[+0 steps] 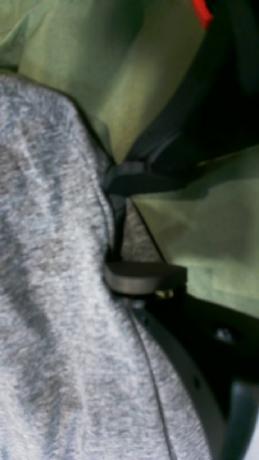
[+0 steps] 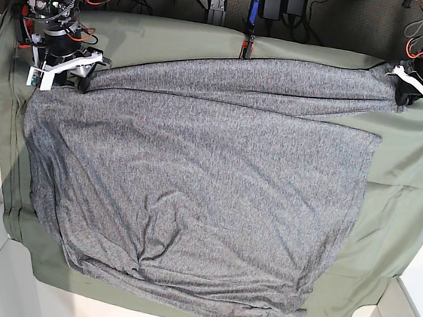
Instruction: Fold the T-shirt properly
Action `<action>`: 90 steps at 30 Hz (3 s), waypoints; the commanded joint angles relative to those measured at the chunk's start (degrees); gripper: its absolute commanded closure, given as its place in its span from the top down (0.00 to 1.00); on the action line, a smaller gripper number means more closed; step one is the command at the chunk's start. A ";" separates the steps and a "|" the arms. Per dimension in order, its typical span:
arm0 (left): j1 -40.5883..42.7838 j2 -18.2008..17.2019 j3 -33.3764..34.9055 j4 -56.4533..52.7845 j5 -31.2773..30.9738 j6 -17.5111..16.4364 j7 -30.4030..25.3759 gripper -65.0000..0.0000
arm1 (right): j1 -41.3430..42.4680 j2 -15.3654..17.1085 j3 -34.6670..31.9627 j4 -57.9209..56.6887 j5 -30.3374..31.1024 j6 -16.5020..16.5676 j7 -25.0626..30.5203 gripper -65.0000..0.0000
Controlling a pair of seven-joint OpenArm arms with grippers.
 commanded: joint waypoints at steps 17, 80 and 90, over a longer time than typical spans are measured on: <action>0.83 0.02 -7.19 7.85 -3.41 -2.10 8.11 0.07 | -0.24 0.42 0.26 6.14 -6.25 -0.26 -6.16 0.00; -15.98 -10.10 2.25 4.50 -14.27 -15.71 11.69 0.53 | 11.54 0.42 3.34 3.69 -7.76 -2.80 -5.66 0.20; -11.76 -4.98 3.82 5.90 -2.19 -12.96 3.08 0.53 | 11.54 0.42 3.34 3.69 -6.67 -2.82 -5.86 0.40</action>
